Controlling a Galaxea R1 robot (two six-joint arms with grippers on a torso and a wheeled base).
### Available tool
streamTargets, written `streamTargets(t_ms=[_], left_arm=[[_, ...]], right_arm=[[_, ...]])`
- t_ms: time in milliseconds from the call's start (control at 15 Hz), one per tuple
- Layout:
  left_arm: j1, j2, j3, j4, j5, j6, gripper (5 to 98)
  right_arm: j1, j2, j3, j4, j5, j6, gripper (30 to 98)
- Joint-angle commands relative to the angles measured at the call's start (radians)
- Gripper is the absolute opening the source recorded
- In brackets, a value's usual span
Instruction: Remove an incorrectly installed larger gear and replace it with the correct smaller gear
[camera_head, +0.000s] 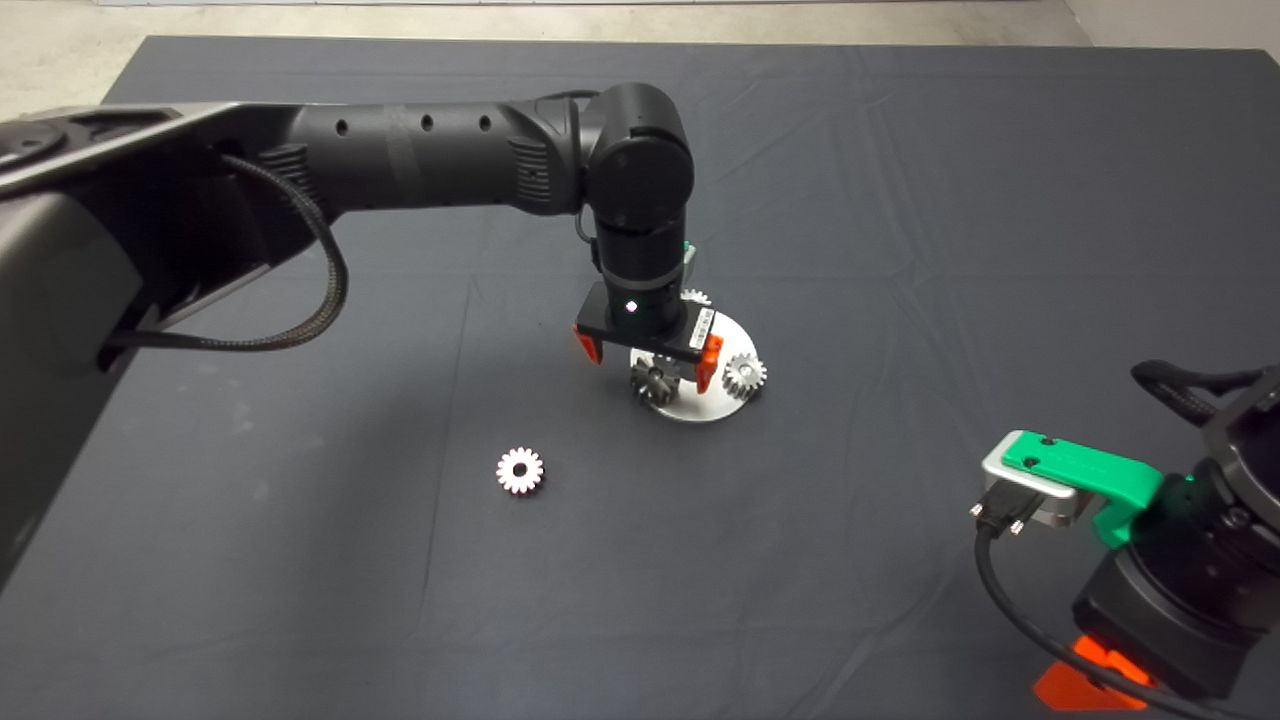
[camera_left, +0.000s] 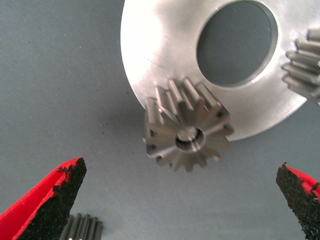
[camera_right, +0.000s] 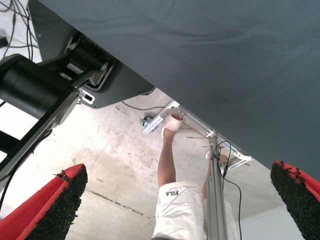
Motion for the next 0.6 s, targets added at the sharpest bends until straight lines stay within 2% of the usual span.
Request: streamTargets(t_ms=[0, 200, 333, 533], left_arm=[[-0.002, 0.01, -0.018, 0.005, -0.01, 0.017, 97.7], [0.035, 0.012, -0.056, 0.009, -0.016, 0.046, 97.7], [0.041, 0.012, -0.075, 0.012, -0.017, 0.055, 97.7], [0.043, 0.015, -0.085, 0.028, -0.038, 0.055, 97.7]], right_arm=[[0.02, 0.005, 0.0, 0.025, -0.085, 0.007, 96.9], [0.022, 0.005, -0.001, 0.024, -0.085, 0.007, 96.9], [0.022, 0.003, -0.001, 0.025, -0.085, 0.007, 96.9], [0.034, -0.001, -0.001, 0.025, -0.086, 0.007, 96.9]])
